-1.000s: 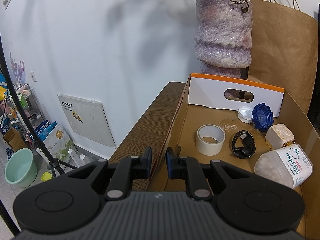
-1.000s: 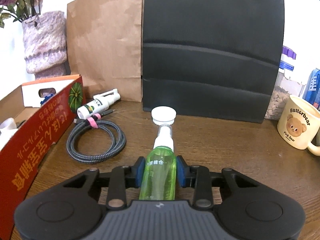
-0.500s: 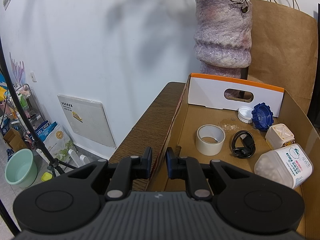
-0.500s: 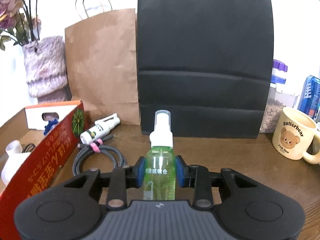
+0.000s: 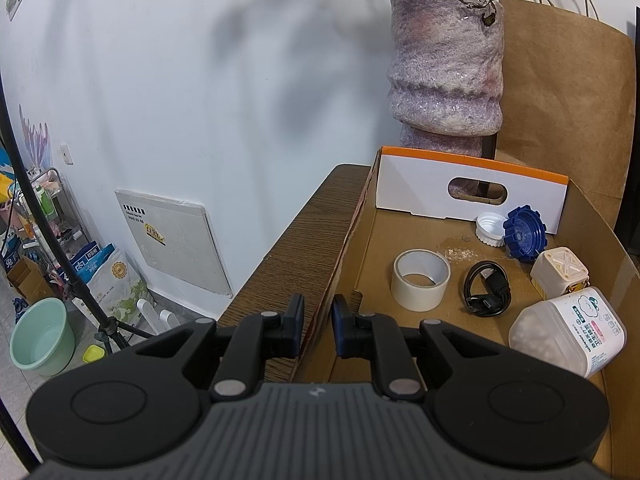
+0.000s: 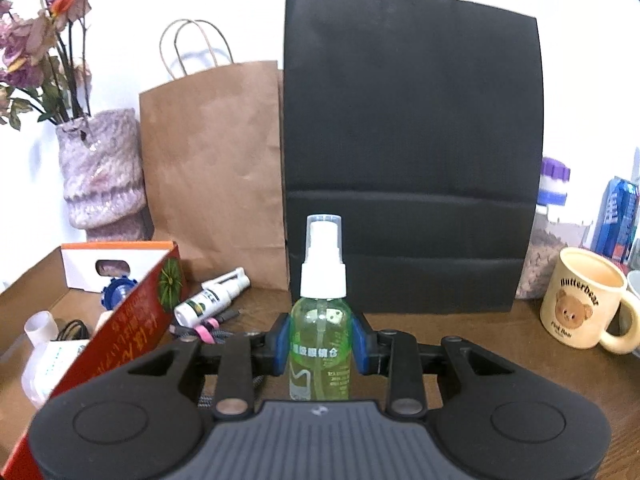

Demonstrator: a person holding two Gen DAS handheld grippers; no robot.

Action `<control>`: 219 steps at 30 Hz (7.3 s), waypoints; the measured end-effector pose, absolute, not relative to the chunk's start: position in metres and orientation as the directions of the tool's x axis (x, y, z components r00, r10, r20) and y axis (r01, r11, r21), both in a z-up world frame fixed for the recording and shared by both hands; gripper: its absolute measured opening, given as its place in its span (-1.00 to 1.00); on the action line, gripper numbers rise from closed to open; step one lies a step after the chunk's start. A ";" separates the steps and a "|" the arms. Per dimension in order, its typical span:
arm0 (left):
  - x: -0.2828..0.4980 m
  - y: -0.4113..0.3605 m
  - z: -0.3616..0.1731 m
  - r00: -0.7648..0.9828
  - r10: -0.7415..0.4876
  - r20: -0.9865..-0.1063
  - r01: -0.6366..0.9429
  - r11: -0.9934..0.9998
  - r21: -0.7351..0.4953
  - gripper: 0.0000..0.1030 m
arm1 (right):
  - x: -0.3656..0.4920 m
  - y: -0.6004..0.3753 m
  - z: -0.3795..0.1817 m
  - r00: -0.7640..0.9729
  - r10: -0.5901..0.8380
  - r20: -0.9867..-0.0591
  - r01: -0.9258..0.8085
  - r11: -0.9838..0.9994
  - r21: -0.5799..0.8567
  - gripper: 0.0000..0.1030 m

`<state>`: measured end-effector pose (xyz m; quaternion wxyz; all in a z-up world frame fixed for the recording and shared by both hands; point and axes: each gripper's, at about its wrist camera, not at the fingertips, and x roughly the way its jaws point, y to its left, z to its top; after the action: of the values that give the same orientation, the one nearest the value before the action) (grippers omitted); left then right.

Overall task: Organize rigid objects
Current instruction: 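Carry the green spray bottle into the orange box and release it, then move the right gripper to the white round cap on the desk, then close the right gripper on the white round cap and lift it, then carry the white cap into the orange box and release it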

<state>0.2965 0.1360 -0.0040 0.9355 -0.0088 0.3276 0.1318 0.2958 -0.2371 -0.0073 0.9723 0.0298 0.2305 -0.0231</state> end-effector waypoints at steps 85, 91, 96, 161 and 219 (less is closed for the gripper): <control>0.296 0.137 -0.004 0.753 0.244 -0.610 -0.252 0.965 0.075 -0.70 | 0.337 -0.052 0.039 0.872 0.326 -0.366 -0.323 0.944 0.072 1.00; 0.296 0.137 -0.004 0.753 0.243 -0.611 -0.252 0.965 0.073 -0.70 | 0.335 -0.066 0.041 0.876 0.324 -0.358 -0.311 0.946 0.094 1.00; 0.296 0.137 -0.004 0.754 0.244 -0.610 -0.252 0.965 0.074 -0.70 | 0.331 -0.095 0.044 0.898 0.277 -0.343 -0.268 0.961 0.075 1.00; 0.296 0.137 -0.004 0.754 0.246 -0.610 -0.253 0.964 0.075 -0.70 | 0.434 -0.248 -0.066 0.787 -0.033 -0.616 0.081 0.995 0.050 -0.23; 0.296 0.136 -0.004 0.754 0.247 -0.609 -0.254 0.964 0.076 -0.70 | 0.303 -0.232 -0.034 0.866 0.011 -0.500 -0.030 0.999 -0.029 -0.23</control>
<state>0.2958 0.1362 -0.0040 0.9363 -0.0056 0.3246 0.1337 0.3033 -0.2315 -0.0343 0.9658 -0.0180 0.2585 0.0108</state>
